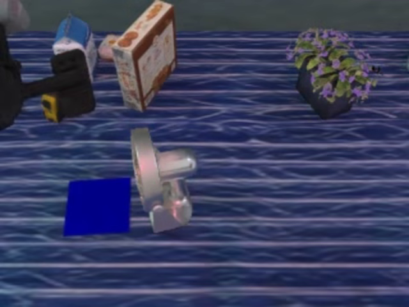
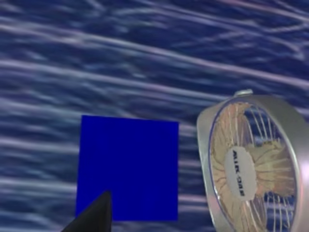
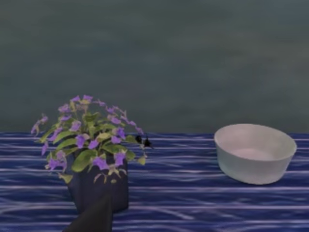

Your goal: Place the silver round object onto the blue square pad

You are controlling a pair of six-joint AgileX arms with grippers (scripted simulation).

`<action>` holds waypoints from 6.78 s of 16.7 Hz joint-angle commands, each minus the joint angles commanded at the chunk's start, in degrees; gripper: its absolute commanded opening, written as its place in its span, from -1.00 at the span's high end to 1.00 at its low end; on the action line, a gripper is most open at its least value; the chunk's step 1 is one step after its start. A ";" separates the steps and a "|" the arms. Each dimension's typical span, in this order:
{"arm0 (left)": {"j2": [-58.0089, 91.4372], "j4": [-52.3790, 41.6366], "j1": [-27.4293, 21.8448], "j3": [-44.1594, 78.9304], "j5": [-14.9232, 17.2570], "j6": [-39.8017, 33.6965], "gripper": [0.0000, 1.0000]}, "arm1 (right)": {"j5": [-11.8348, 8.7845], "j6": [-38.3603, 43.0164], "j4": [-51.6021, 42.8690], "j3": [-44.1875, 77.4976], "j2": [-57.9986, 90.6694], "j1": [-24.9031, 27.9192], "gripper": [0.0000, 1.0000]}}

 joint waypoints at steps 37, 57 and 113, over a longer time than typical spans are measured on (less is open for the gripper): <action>46.31 -20.79 -11.27 30.74 0.11 -16.59 0.21 | 0.00 0.00 0.00 0.00 0.00 0.00 -1.00; 46.40 -28.36 -10.58 38.30 0.05 -16.64 1.00 | 0.00 0.00 0.00 0.00 0.00 0.00 -1.00; 31.42 -22.00 0.66 16.61 0.17 -80.34 -1.00 | 0.00 0.00 0.00 0.00 0.00 0.00 -1.00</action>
